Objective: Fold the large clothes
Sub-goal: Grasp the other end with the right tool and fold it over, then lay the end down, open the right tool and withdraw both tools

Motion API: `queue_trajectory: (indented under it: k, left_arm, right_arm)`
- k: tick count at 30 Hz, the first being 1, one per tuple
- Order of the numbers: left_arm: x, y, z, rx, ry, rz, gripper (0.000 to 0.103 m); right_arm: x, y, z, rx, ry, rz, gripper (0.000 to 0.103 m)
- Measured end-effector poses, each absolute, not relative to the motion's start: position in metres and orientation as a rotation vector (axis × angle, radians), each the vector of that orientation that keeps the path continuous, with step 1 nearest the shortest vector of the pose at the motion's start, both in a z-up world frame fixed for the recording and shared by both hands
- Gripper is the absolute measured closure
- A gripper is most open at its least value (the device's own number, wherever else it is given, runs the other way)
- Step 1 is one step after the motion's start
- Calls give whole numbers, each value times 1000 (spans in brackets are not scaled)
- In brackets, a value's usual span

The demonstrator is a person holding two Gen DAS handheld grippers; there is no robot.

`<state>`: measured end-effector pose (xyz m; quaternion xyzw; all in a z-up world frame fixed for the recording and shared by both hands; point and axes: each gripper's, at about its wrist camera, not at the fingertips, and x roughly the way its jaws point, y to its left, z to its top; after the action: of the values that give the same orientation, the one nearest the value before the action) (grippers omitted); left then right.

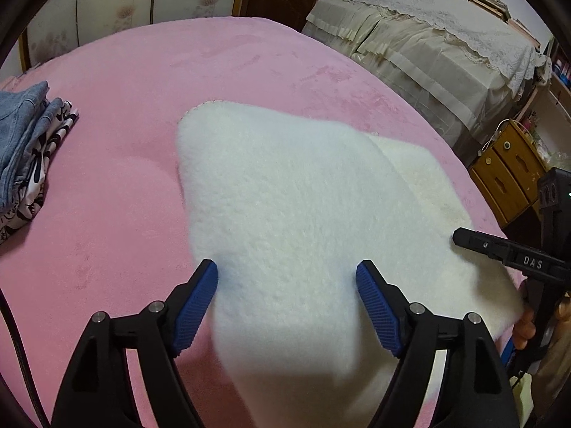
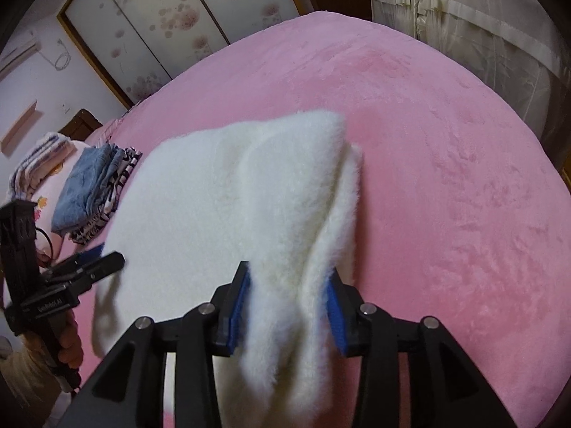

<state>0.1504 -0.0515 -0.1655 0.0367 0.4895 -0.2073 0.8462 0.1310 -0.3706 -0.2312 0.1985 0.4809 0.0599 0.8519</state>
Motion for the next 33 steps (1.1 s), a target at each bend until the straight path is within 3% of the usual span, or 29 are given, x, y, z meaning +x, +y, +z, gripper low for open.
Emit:
queue_trajectory:
  k: [2,10,12,14,20,33]
  left_arm:
    - [162,-49,-165,53,1049,-430,23]
    - [227,-46,-176,-64,1110,-397,19]
    - [238,-45,-180,-73,1107,-385,20]
    - [245,-44,-185,-80,1105,-373,27]
    - [244,-48,-194,-53,1078,-363,27]
    - [225,-43,-162,-28,1114,-349,23]
  right_arm:
    - [145,-374,-234,436,1028,108,55]
    - [198,-389,-248,497,1049,90,55]
    - [205,-388,-250,461,1029,78,59]
    - [209,-385,-250,415,1014,67,68]
    - [212,-390,-261,419,1004,87,69]
    - [187,-378,-220,328,1013,38,64]
